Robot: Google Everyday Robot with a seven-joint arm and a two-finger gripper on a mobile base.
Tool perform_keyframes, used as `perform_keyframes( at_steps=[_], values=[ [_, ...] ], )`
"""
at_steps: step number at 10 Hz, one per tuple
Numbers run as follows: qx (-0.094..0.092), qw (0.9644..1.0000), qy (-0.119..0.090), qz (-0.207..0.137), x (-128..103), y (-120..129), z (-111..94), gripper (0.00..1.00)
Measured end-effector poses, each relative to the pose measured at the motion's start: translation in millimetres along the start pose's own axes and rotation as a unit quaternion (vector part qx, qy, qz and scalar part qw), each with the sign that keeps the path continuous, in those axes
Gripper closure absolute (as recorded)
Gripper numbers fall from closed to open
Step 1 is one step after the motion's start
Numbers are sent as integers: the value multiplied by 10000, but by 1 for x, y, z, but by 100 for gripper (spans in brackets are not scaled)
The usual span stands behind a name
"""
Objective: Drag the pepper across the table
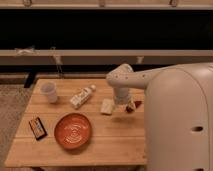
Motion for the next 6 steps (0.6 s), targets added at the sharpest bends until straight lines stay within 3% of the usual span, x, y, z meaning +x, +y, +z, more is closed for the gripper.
perform_keyframes(
  at_steps=[5, 6],
  values=[
    [-40, 9990, 131, 435, -17, -7, 42, 20],
    [-80, 9979, 180, 611, -19, -9, 48, 28]
  ],
)
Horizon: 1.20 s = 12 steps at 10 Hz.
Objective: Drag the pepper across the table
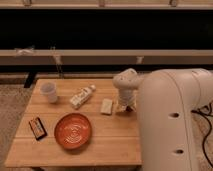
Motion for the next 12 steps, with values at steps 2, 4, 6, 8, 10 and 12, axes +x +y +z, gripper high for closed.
perform_keyframes(
  at_steps=[2, 4, 6, 8, 10, 12],
  values=[
    [-99, 9998, 36, 187, 2, -6, 3, 47],
    [-299, 9988, 33, 392, 7, -14, 2, 70],
    [-412, 9985, 25, 372, 9, -9, -2, 88],
    [-510, 9983, 35, 267, 12, 0, -6, 100],
    [-555, 9984, 103, 72, 16, 10, -10, 100],
    [-574, 9980, 186, -206, 22, 26, -13, 100]
  ],
)
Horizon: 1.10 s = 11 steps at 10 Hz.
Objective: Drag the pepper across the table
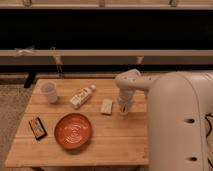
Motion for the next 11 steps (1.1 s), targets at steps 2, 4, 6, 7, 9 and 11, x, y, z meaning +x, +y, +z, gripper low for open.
perform_keyframes(
  at_steps=[2, 4, 6, 7, 9, 11],
  values=[
    [-84, 9993, 138, -330, 20, 24, 0, 100],
    [-155, 9979, 260, -580, 40, 40, 1, 100],
    [-294, 9949, 385, -884, 61, 55, 4, 100],
    [-382, 9932, 463, -998, 77, 57, 5, 100],
    [-660, 9890, 455, -1247, 102, 64, 3, 100],
    [-922, 9771, 385, -1878, 130, 76, -2, 100]
  ],
)
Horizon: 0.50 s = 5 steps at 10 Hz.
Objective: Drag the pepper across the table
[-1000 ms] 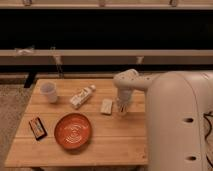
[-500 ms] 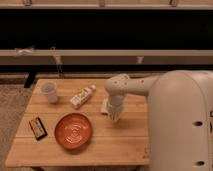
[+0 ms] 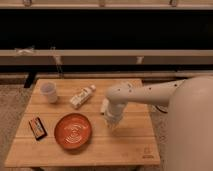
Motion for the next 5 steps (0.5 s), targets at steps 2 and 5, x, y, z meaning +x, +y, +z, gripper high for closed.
perform_keyframes(
  at_steps=[2, 5],
  values=[
    [-112, 9995, -10, -284, 19, 13, -1, 100],
    [-224, 9988, -57, -431, 58, 22, -5, 100]
  ],
)
